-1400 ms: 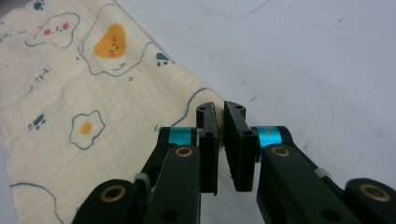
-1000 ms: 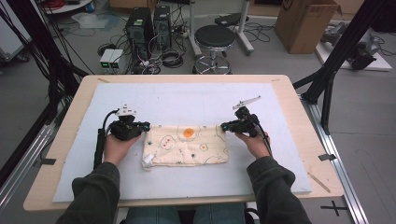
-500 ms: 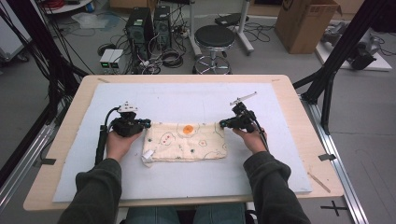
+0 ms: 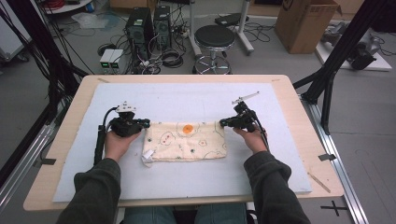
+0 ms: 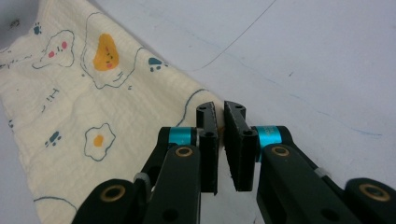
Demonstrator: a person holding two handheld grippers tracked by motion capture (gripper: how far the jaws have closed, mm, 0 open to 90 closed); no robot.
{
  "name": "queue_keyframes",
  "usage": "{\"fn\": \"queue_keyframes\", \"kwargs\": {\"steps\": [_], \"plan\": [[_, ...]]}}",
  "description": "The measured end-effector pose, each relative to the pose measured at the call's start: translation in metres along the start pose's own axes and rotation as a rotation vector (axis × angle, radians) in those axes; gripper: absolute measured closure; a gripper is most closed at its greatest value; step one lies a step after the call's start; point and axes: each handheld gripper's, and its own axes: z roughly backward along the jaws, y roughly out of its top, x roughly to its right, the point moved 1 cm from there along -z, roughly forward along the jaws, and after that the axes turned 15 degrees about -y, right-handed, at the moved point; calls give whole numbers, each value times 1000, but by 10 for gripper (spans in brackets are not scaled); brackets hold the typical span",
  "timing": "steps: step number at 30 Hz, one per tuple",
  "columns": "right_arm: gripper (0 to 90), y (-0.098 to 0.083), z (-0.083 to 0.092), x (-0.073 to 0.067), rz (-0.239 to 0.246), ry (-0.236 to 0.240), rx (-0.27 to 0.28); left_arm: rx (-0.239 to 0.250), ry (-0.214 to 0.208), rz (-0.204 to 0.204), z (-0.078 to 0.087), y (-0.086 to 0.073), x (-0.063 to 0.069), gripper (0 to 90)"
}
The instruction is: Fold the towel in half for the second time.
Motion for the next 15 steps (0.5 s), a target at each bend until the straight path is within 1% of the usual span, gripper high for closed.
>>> {"fn": "queue_keyframes", "kwargs": {"steps": [5, 6, 9, 10, 12, 15], "plan": [[842, -1, 3, -1, -6, 4, 5, 7, -11, -15, 3, 0, 4, 851], [842, -1, 5, -1, -9, 6, 6, 15, -13, -14, 4, 0, 5, 851], [842, -1, 7, -1, -14, 8, 7, 17, -17, -19, 6, -1, 7, 851], [842, 0, 7, -1, -5, 7, 13, 16, -19, -22, 7, -1, 8, 851], [842, -1, 8, -1, -14, 9, 8, 9, -22, -32, 7, -1, 8, 851], [842, -2, 7, 1, -14, 10, 1, 5, -18, -34, 6, -3, 9, 852]]}}
